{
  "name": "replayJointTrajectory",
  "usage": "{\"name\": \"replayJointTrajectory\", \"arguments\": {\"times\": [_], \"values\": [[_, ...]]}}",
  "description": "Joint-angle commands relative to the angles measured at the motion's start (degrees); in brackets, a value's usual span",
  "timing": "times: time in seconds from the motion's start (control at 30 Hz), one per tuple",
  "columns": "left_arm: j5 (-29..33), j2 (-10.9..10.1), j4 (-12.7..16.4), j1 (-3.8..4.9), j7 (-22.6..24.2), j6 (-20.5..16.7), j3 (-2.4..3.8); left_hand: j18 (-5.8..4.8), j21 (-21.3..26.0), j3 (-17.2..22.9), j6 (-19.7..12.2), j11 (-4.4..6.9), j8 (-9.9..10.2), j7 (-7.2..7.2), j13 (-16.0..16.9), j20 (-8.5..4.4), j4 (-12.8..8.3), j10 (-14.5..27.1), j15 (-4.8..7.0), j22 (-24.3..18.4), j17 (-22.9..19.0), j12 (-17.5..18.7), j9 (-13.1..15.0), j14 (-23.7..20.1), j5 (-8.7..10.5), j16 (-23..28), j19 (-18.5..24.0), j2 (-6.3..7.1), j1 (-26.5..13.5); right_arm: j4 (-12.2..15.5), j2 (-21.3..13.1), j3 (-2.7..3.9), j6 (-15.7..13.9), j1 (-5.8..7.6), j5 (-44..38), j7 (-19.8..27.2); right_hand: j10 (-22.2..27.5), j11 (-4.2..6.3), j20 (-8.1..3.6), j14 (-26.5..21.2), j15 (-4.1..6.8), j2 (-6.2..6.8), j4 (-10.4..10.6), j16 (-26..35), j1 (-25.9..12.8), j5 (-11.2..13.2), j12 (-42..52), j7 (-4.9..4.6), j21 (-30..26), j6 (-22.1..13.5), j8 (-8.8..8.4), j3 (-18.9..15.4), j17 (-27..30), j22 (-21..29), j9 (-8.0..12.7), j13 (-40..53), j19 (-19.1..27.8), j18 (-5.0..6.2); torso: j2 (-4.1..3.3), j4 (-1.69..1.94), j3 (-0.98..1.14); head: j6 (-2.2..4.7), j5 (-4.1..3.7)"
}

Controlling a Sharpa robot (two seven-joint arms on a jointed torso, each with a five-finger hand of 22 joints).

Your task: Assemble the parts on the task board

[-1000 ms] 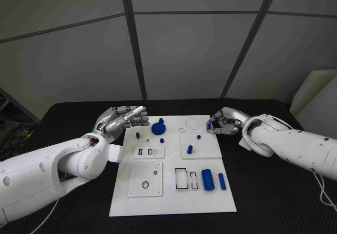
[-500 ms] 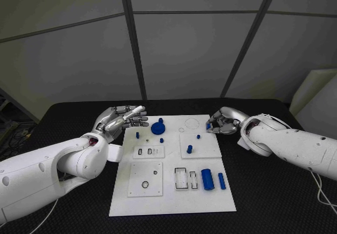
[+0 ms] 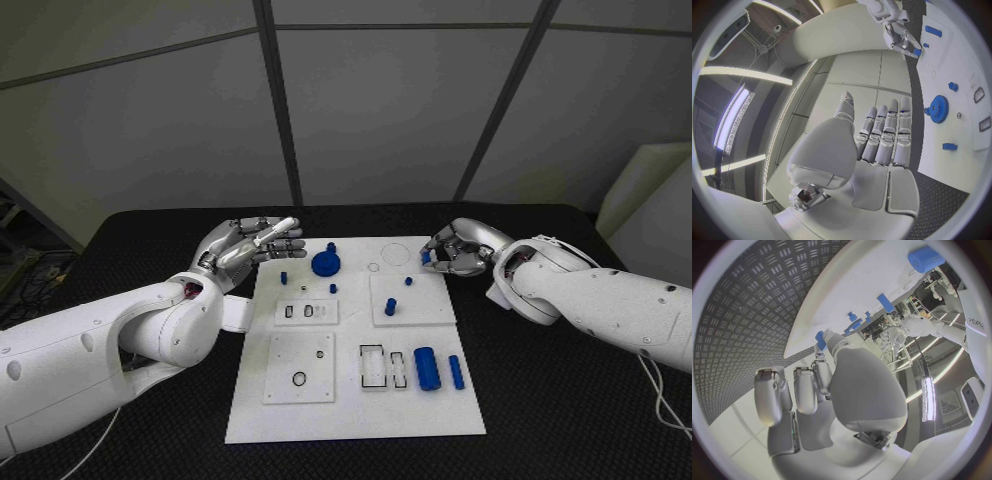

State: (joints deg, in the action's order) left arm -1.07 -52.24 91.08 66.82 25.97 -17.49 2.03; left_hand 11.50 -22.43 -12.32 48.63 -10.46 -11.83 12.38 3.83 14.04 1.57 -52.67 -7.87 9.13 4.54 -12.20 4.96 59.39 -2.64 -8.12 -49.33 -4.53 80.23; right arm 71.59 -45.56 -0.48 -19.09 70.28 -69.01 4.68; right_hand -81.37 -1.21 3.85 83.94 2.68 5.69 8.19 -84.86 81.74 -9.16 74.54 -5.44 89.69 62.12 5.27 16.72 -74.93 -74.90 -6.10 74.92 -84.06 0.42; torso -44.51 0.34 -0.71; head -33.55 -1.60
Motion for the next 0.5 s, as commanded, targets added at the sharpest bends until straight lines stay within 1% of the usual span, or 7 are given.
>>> {"name": "replayJointTrajectory", "arguments": {"times": [0.03,0.1,0.2,0.33,0.43,0.5], "values": [[0.0,-0.1,0.1,0.06,0.3,0.8,0.05,-1.18,-0.2,-0.2,0.3,0.04,0.3,0.6,0.0,-0.08,-0.3,-0.5,-0.22,-0.1,-0.1,0.2,-0.1,0.2,-0.38,0.2,0.0,-0.65,-0.1,2.7,-0.6,0.19,-2.4,0.15,0.6,-1.1,0.0,0.34,-0.42,4.0,0.43,-0.56,-0.2,-0.3,0.1,-0.3,0.3,-0.1,0.3,0.4,0.28,0.1,-5.8,-15.1,-0.1,2.1,-5.9,-0.42,0.05,0.01,-0.08,0.1,0.12],[0.0,-0.2,0.1,0.06,0.3,0.7,0.05,-1.18,-0.2,-0.2,0.3,0.04,0.3,0.6,0.0,-0.08,-0.3,-0.5,-0.22,-0.1,-0.1,0.2,-0.1,0.2,-0.38,0.2,0.0,-0.65,-0.1,4.6,-1.0,0.6,-2.7,0.16,0.6,-1.9,0.0,0.34,-0.42,4.0,0.43,-0.56,-0.2,-0.3,0.1,-0.3,0.3,-0.1,0.3,0.4,0.28,0.1,-5.8,-15.1,-0.1,2.1,-5.9,-0.42,0.09,-0.01,-0.06,0.11,0.14],[0.0,-0.3,0.1,0.07,0.3,0.7,0.05,-1.18,-0.2,-0.2,0.3,0.04,0.3,0.6,0.0,-0.08,-0.4,-0.5,-0.22,-0.1,-0.1,0.3,-0.1,0.2,-0.37,0.3,0.0,-0.72,-0.1,7.7,-1.2,1.15,-3.0,0.19,0.1,-3.5,0.0,0.34,-0.42,4.0,0.43,-0.56,-0.3,-0.3,0.1,-0.3,0.3,-0.1,0.3,0.4,0.28,0.1,-5.8,-15.1,-0.1,2.1,-5.9,-0.42,0.18,0.05,-0.12,0.07,0.11],[0.0,-0.4,0.1,0.1,0.2,0.6,0.05,-1.19,-0.2,-0.2,0.4,0.03,0.3,0.6,0.0,-0.07,-0.4,-0.5,-0.23,-0.1,-0.1,0.3,-0.1,0.1,-0.37,0.3,0.0,-0.74,-0.1,11.1,-0.8,1.44,-3.0,0.23,-1.0,-5.7,-0.1,0.34,-0.44,4.0,0.44,-0.63,-0.3,-0.3,0.0,-0.4,0.4,-0.1,0.3,0.4,0.25,0.2,-5.8,-15.1,-0.1,2.2,-5.9,-0.42,0.36,0.13,-0.25,-0.09,0.37],[0.0,-0.4,-0.1,0.12,0.2,0.6,0.05,-1.19,-0.2,-0.2,0.4,0.03,0.3,0.6,0.0,-0.07,-0.4,-0.5,-0.24,-0.1,-0.1,0.3,-0.1,0.1,-0.37,0.4,0.0,-0.75,-0.1,13.3,0.4,1.56,-3.1,0.24,-2.8,-7.9,-0.1,0.35,-0.45,4.0,0.45,-0.7,-0.4,-0.3,0.0,-0.4,0.5,-0.09,0.3,0.5,0.24,0.2,-5.9,-15.1,-0.2,2.3,-5.9,-0.42,0.54,0.25,-0.38,-0.51,0.87],[0.0,-0.3,-0.3,0.13,0.2,0.7,0.05,-1.2,-0.2,-0.2,0.4,0.03,0.3,0.6,0.0,-0.06,-0.5,-0.5,-0.26,-0.1,-0.1,0.3,-0.1,0.0,-0.37,0.4,0.1,-0.78,-0.1,14.2,1.3,1.59,-3.1,0.24,-4.0,-9.0,-0.2,0.36,-0.46,4.0,0.46,-0.77,-0.5,-0.3,0.0,-0.4,0.6,-0.08,0.3,0.5,0.23,0.3,-5.9,-15.1,-0.2,2.3,-5.9,-0.42,0.68,0.33,-0.41,-0.66,1.05]]}}
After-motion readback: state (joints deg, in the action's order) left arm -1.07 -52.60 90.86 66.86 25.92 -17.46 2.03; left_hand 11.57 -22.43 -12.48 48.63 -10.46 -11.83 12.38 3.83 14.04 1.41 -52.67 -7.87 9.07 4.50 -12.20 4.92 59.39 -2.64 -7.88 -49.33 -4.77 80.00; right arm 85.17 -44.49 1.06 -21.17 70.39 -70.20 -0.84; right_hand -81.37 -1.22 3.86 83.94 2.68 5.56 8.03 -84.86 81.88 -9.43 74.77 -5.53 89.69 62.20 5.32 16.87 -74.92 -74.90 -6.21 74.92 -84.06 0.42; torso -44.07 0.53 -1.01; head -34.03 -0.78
